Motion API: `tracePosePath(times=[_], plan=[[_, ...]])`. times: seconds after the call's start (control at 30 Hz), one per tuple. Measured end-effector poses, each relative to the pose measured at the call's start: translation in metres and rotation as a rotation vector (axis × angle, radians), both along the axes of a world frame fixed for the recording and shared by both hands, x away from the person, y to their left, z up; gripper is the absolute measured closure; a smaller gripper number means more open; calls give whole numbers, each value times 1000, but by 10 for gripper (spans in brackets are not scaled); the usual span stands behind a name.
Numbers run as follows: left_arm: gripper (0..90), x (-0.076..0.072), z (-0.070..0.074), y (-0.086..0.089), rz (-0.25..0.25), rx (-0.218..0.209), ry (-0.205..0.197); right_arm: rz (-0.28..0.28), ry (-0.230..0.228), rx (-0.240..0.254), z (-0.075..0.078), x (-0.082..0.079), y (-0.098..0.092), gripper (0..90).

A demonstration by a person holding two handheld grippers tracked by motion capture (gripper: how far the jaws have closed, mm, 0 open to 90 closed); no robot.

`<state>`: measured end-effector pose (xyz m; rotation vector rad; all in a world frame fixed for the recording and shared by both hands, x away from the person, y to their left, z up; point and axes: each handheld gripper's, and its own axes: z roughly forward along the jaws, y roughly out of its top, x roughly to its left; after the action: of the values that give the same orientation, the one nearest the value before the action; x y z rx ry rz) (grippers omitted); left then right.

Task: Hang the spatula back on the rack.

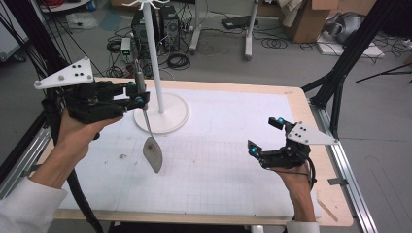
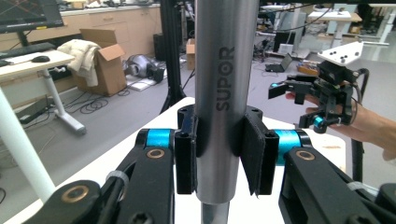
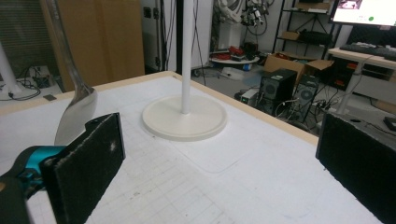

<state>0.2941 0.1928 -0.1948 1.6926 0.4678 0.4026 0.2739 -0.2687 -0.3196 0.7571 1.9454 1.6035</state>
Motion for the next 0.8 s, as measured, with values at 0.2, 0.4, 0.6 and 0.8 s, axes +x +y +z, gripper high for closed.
tracePosePath(times=[0.2,0.4,0.6,0.8], plan=[[687,2,2,0,79,3,5,-3,0,2,-5,-1,-5,3],[687,5,5,0,180,8,17,-9,0,5,-10,1,-10,3],[687,13,9,3,289,13,21,-4,3,10,-12,2,-10,3],[687,21,10,0,362,33,17,2,-9,11,-11,3,-9,3]])
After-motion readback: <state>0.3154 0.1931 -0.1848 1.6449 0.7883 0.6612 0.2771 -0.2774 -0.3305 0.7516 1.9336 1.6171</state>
